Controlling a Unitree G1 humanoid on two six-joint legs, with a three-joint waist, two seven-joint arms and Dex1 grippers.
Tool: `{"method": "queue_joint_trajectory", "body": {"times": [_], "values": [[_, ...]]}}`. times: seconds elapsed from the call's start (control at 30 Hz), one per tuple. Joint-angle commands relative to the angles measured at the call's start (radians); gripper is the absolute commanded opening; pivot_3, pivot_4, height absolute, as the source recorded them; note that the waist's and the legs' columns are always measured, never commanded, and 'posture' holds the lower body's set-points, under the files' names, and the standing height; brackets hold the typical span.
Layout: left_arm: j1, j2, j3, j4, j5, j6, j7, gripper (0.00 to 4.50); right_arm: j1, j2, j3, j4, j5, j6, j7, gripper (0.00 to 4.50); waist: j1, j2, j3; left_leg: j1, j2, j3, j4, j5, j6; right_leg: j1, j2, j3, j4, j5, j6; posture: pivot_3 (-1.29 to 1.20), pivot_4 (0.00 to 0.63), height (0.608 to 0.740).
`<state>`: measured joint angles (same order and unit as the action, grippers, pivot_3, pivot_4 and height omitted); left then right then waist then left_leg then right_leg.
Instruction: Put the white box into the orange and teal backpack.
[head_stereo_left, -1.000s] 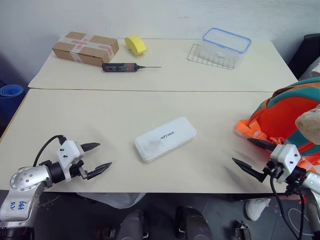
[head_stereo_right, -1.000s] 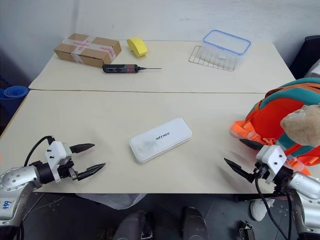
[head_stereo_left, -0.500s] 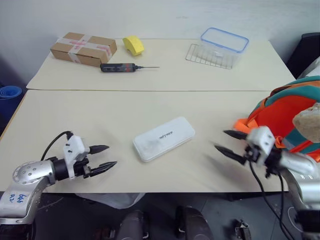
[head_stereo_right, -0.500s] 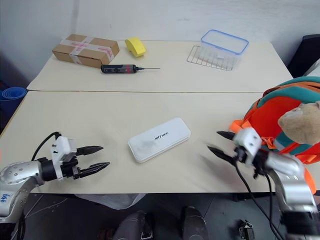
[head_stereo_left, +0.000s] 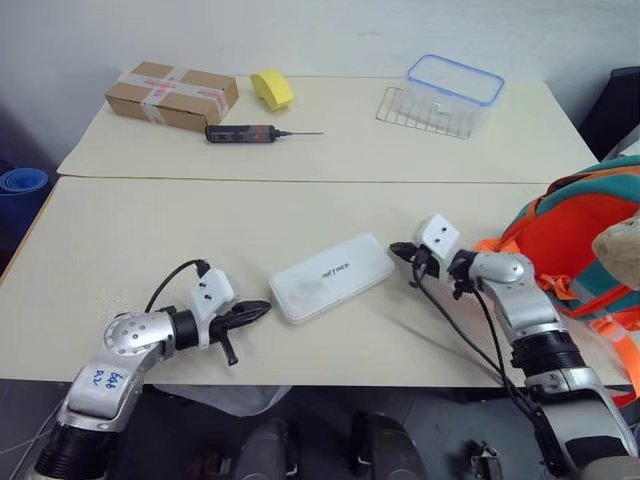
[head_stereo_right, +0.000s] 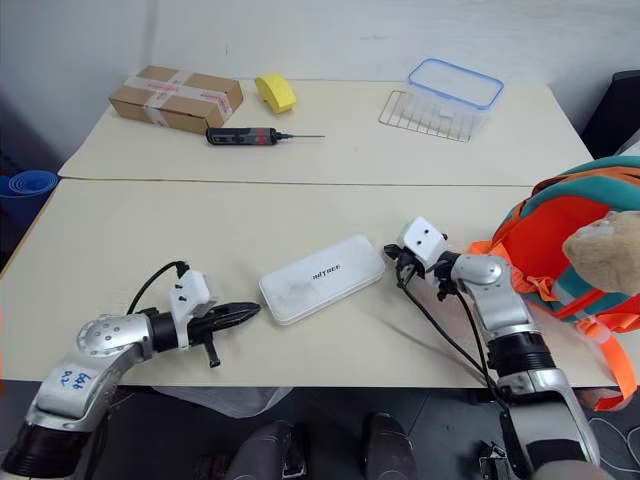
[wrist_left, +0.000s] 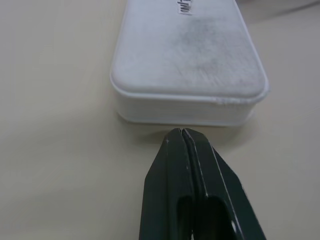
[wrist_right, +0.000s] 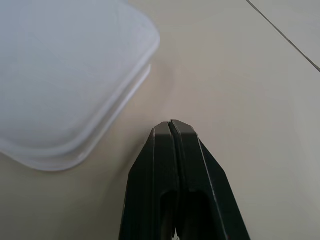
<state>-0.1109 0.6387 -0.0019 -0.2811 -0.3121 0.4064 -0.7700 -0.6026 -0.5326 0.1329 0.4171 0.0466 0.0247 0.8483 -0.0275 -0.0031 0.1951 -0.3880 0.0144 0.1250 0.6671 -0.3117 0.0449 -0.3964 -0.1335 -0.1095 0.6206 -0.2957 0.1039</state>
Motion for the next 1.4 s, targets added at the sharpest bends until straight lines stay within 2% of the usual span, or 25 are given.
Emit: {"method": "queue_joint_trajectory", "body": {"times": [0.03,0.3,0.5,0.67,0.73,0.83,0.9,1.0,1.13,1.27,1.4], "values": [[-0.025,-0.027,-0.015,0.006,0.004,-0.023,0.006,0.02,0.024,-0.003,-0.001,-0.042,0.048,-0.036,0.095,0.00,0.000,0.000,0.000,0.000,0.000,0.000,0.000,0.000,0.000,0.000,0.000,0.000,0.000,0.000,0.000,0.00,0.150,0.740],[-0.060,-0.053,-0.056,0.025,0.011,-0.032,-0.030,0.02,0.246,-0.121,-0.032,-0.369,0.166,0.108,0.251,0.00,0.010,0.000,0.000,0.001,0.000,-0.001,0.001,0.000,0.000,0.002,0.000,0.000,0.000,0.000,0.000,0.00,0.150,0.740],[-0.052,-0.063,-0.055,0.012,0.002,-0.016,-0.040,0.02,0.434,-0.206,-0.088,-0.631,0.228,0.309,0.220,0.00,0.023,-0.001,0.000,0.001,0.001,-0.002,0.000,0.000,-0.001,0.002,-0.001,-0.001,-0.001,0.000,0.000,0.00,0.150,0.740],[-0.060,-0.063,-0.014,0.016,-0.039,0.049,-0.047,0.02,0.534,-0.266,-0.140,-0.709,0.253,0.414,0.205,0.00,0.028,-0.002,-0.001,0.001,0.001,-0.002,0.000,-0.001,-0.001,0.002,-0.001,-0.001,-0.002,0.000,0.000,0.00,0.150,0.740],[-0.077,-0.033,0.040,0.019,-0.138,0.211,-0.065,0.02,0.545,-0.279,-0.154,-0.715,0.237,0.416,0.190,0.00,0.028,-0.002,-0.001,0.001,0.001,-0.003,0.001,-0.001,-0.001,0.002,-0.001,-0.001,-0.002,0.000,0.000,0.00,0.150,0.740],[-0.158,0.088,0.093,0.111,-0.316,0.586,-0.144,0.57,0.544,-0.296,-0.174,-0.694,0.214,0.396,0.171,0.00,0.027,-0.002,-0.001,0.001,0.001,-0.003,0.001,-0.001,-0.001,0.002,-0.001,-0.001,-0.002,0.000,0.000,0.00,0.150,0.740],[-0.234,0.165,0.065,0.189,-0.373,0.800,-0.181,1.21,0.535,-0.304,-0.172,-0.682,0.212,0.384,0.170,0.00,0.027,-0.002,-0.001,0.001,0.001,-0.003,0.001,0.000,-0.002,0.002,0.000,-0.002,-0.002,0.000,0.000,0.00,0.150,0.740],[-0.364,0.171,0.047,0.298,-0.425,1.025,-0.174,2.06,0.522,-0.308,-0.159,-0.672,0.207,0.364,0.172,0.00,0.030,-0.002,-0.001,0.001,0.000,-0.003,0.001,0.000,-0.001,0.002,0.001,-0.002,-0.001,0.000,0.000,0.00,0.150,0.740],[-0.492,0.091,0.089,0.448,-0.449,1.183,-0.125,3.32,0.491,-0.298,-0.136,-0.656,0.198,0.354,0.174,0.00,0.029,-0.003,0.000,0.000,-0.002,-0.004,0.002,0.001,0.001,0.002,0.002,-0.002,0.001,0.000,0.000,0.00,0.150,0.740],[-0.562,0.028,0.055,0.591,-0.508,1.208,-0.061,4.47,0.442,-0.275,-0.096,-0.636,0.173,0.353,0.157,0.00,0.027,-0.004,-0.001,0.000,-0.002,-0.004,0.003,0.002,0.000,0.002,0.003,-0.002,0.001,0.000,0.000,0.00,0.150,0.740],[-0.573,-0.035,0.059,0.601,-0.528,1.208,0.015,4.47,0.399,-0.251,-0.064,-0.619,0.157,0.351,0.145,0.00,0.026,-0.004,-0.001,0.000,-0.001,-0.003,0.003,0.002,-0.001,0.002,0.002,-0.001,0.001,0.000,0.000,0.00,0.150,0.740]]}}
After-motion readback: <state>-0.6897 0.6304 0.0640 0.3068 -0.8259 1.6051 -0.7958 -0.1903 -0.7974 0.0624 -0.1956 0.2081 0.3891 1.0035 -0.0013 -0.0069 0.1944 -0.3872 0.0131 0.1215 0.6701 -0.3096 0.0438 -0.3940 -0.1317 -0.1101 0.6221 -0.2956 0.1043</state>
